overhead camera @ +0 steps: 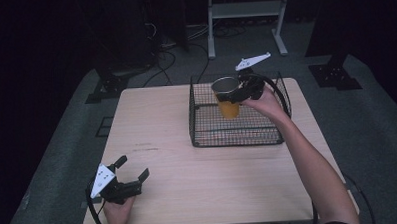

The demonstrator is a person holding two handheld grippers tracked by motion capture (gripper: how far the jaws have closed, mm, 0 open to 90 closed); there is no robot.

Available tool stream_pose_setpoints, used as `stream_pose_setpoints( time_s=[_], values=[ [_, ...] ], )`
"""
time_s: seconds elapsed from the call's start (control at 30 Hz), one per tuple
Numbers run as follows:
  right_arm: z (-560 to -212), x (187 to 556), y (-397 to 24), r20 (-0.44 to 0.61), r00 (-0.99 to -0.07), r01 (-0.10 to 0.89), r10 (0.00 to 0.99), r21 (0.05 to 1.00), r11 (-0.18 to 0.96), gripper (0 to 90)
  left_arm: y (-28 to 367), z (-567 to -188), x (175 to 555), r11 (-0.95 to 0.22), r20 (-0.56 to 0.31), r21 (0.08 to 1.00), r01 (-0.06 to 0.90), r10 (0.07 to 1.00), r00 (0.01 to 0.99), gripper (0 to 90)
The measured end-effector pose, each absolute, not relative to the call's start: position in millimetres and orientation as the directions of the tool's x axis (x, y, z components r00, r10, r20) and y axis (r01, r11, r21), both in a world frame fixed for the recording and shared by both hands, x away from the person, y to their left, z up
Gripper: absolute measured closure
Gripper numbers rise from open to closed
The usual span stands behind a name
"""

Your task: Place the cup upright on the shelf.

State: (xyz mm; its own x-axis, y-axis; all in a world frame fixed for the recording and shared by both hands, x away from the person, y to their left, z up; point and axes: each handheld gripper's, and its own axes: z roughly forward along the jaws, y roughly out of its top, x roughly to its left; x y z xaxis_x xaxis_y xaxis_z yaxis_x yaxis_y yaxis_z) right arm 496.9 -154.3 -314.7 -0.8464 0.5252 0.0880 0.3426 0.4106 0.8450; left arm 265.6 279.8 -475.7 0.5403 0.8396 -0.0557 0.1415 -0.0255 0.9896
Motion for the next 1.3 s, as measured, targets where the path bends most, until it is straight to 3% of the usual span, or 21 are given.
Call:
stream_pose_setpoints(
  time_s=[0.5,1.3],
  values=[
    [-355,516,-147,0.137,-0.823,0.417,0.551,0.805,0.423,10.7,280,-476,265,-0.025,-0.055,0.99,0.14,0.839,0.542,2.3],
    [-391,534,-142,0.087,-0.788,0.455,0.609,0.748,0.483,10.0,280,-476,265,-0.025,-0.055,0.99,0.138,0.838,0.543,2.3]
  ],
)
